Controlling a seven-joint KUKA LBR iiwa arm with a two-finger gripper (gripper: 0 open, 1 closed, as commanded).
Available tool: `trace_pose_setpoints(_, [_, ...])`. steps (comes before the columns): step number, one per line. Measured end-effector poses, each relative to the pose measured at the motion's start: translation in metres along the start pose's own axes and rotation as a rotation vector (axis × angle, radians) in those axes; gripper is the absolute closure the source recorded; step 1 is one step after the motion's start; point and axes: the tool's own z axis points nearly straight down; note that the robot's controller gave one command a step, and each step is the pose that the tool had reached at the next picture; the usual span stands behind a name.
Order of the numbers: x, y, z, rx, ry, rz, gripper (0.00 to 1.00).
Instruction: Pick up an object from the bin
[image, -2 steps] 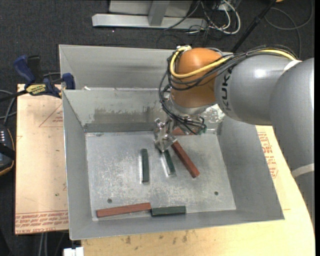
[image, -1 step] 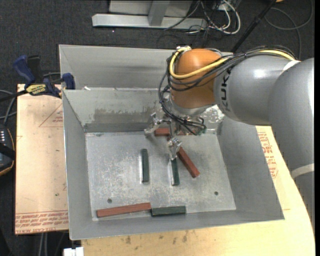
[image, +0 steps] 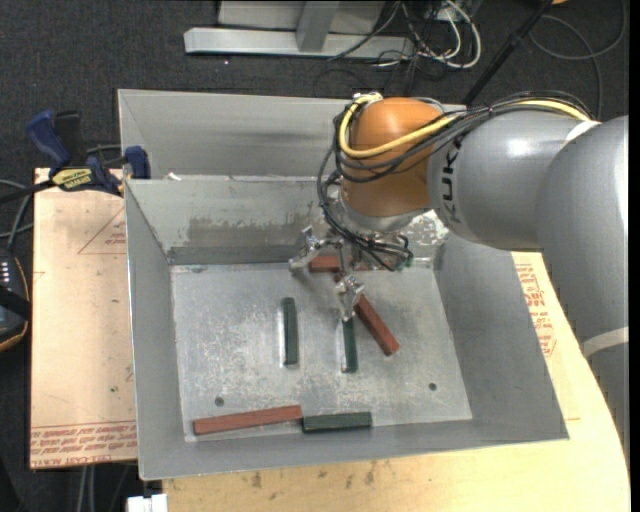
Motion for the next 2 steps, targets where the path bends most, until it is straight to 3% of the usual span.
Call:
trace_pose_setpoints(1, [-0.0298,0.0504,0.0059,-0.002,-0.004,-0.333,1.00])
trace_pose_setpoints(2, [-0.0264,0.0493,0.0082,-0.005,0.008,-0.333,0.00])
